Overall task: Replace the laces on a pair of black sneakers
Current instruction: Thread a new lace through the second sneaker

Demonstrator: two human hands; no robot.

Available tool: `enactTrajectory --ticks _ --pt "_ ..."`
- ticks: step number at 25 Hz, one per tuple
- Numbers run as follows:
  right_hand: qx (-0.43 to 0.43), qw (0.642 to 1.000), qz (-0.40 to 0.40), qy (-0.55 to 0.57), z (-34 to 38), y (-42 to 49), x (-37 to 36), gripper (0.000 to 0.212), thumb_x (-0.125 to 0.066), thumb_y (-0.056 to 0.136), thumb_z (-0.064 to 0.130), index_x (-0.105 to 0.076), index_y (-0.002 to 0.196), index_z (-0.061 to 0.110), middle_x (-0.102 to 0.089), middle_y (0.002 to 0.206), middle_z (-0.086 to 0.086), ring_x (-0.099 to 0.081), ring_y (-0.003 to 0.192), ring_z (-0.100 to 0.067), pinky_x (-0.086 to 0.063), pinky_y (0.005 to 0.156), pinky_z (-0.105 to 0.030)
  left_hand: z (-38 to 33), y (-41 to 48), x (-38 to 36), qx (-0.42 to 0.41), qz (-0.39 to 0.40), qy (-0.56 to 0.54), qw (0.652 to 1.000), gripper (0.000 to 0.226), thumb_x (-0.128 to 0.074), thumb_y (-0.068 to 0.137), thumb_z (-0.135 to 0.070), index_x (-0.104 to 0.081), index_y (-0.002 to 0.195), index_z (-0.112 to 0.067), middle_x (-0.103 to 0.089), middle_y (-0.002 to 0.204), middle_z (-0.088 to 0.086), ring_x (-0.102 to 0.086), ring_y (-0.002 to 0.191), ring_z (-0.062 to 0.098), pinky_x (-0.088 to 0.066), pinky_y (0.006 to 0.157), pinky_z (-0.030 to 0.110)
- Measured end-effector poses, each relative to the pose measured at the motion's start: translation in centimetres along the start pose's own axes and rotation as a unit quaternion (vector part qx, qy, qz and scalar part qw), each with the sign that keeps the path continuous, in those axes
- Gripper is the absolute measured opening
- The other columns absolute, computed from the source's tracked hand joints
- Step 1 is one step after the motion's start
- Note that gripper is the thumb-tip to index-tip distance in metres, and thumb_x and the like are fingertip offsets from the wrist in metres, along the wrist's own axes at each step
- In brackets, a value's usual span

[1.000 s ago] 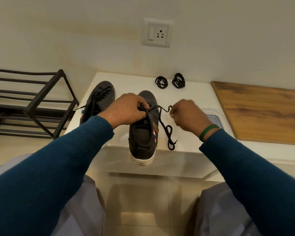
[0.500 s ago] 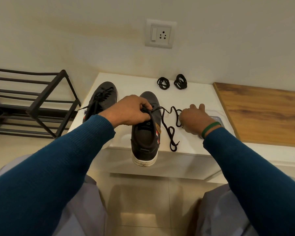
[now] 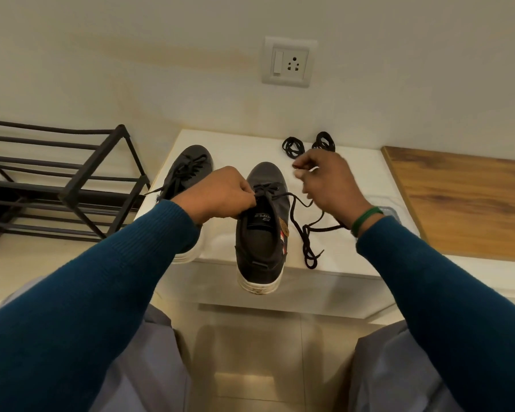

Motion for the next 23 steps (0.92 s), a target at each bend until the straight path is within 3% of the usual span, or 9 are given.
enactTrajectory --ticks 3,6,9,16,19,23 --pt "0.055 0.998 0.034 -0.016 2.5 -0.5 -2.7 0.009 -0.066 0.094 0.016 -0.07 0.102 0.018 -0.071 0.086 0.005 -0.066 0.074 0.0 -0.052 0.069 -0.019 1.2 0.3 0.0 0.065 0.014 -0.091 0.994 0.017 -0.061 0.091 -0.002 -0.077 0.094 -0.007 -0.076 0.093 0.008 -0.075 0.084 0.02 -0.063 0.072 0.03" --pt "0.085 0.992 0.05 -0.079 4.2 -1.2 -4.2 0.011 -0.067 0.093 0.022 -0.067 0.103 0.021 -0.068 0.087 0.008 -0.065 0.084 -0.009 -0.052 0.073 -0.025 1.8 0.4 0.0 0.096 0.024 -0.147 0.984 0.018 -0.059 0.092 0.003 -0.075 0.099 -0.004 -0.075 0.096 0.013 -0.075 0.082 0.02 -0.062 0.065 0.027" --pt "0.108 0.968 0.113 -0.197 5.1 -1.9 -5.8 0.012 -0.064 0.094 0.024 -0.074 0.098 0.019 -0.067 0.095 0.003 -0.062 0.087 -0.014 -0.052 0.076 -0.029 2.3 0.4 -0.1 0.112 0.027 -0.166 0.979 0.022 -0.056 0.092 0.007 -0.074 0.099 -0.004 -0.073 0.097 0.014 -0.073 0.077 0.018 -0.058 0.059 0.023" --pt "0.059 0.903 0.228 -0.36 5.1 -2.5 -8.4 0.023 -0.056 0.099 0.021 -0.072 0.11 0.009 -0.066 0.1 -0.008 -0.062 0.087 -0.021 -0.048 0.074 -0.029 2.4 0.3 -0.5 0.121 0.038 -0.179 0.976 0.029 -0.049 0.092 0.012 -0.073 0.104 0.001 -0.072 0.105 0.018 -0.072 0.087 0.024 -0.063 0.073 0.032" --pt "0.03 0.917 0.216 -0.334 4.8 -2.4 -8.6 0.022 -0.056 0.1 0.02 -0.07 0.112 0.008 -0.067 0.103 -0.01 -0.064 0.089 -0.022 -0.053 0.08 -0.031 2.3 0.3 -0.3 0.121 0.039 -0.169 0.977 0.029 -0.049 0.092 0.013 -0.071 0.107 0.004 -0.071 0.108 0.02 -0.071 0.09 0.026 -0.062 0.079 0.036" --pt "0.015 0.937 0.187 -0.294 4.3 -2.6 -8.3 0.019 -0.056 0.1 0.02 -0.069 0.106 0.008 -0.068 0.1 -0.01 -0.064 0.088 -0.022 -0.051 0.078 -0.031 2.2 0.0 -0.3 0.122 0.039 -0.176 0.976 0.028 -0.048 0.094 0.013 -0.068 0.112 0.007 -0.07 0.112 0.022 -0.071 0.094 0.028 -0.062 0.081 0.035"
Point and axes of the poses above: each hand's wrist, its own y-axis towards the middle knuckle, its own x-axis out of the back of the hand, z = x × y, the point moved 9 cm from there along y, towards the middle knuckle
